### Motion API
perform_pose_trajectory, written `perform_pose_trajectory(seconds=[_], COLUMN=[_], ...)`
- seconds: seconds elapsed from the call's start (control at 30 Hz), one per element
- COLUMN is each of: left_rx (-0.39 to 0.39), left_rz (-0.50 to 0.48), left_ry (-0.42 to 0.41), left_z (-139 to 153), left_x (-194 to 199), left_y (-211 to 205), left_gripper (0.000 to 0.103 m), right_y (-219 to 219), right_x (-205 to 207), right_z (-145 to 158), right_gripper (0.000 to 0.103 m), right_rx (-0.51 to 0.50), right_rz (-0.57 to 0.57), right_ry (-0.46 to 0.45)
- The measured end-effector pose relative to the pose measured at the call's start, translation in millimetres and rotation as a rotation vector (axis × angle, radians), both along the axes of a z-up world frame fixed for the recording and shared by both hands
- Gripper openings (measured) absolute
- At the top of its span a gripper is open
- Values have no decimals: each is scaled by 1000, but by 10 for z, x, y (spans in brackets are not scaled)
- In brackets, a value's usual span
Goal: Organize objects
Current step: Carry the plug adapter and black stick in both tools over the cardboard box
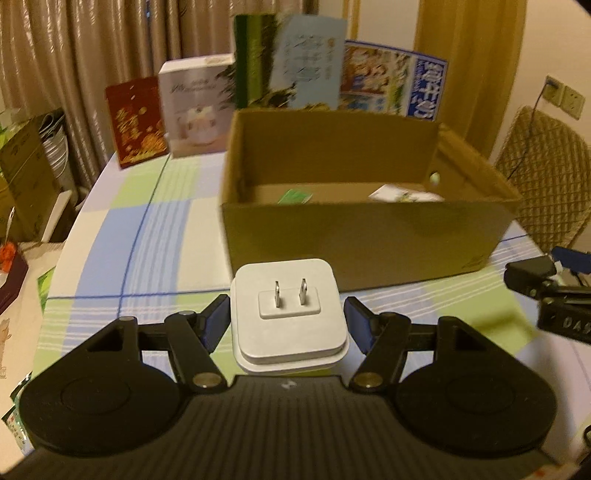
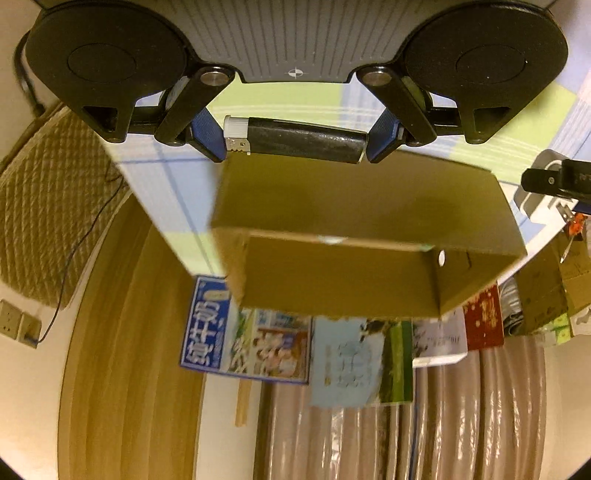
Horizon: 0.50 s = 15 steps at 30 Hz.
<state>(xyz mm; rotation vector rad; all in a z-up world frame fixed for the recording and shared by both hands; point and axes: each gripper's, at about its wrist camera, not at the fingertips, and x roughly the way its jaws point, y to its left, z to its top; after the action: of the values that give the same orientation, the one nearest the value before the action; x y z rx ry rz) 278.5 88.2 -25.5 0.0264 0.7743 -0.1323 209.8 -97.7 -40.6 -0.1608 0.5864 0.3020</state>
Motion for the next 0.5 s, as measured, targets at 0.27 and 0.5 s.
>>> perform_pose_trajectory(seconds=[0.27, 0.5], left_rx=[-31, -17], left_rz=[-36, -45], left_ry=[-39, -26], left_z=[148, 117], left_x=[-78, -57], left_y=[-351, -454], left_gripper=[63, 63], right_y=[-237, -272], right_x=[9, 45], right_z=[279, 252], right_gripper=[79, 79], right_rx=[-1, 58], right_rz=[62, 58], right_ry=[-13, 28])
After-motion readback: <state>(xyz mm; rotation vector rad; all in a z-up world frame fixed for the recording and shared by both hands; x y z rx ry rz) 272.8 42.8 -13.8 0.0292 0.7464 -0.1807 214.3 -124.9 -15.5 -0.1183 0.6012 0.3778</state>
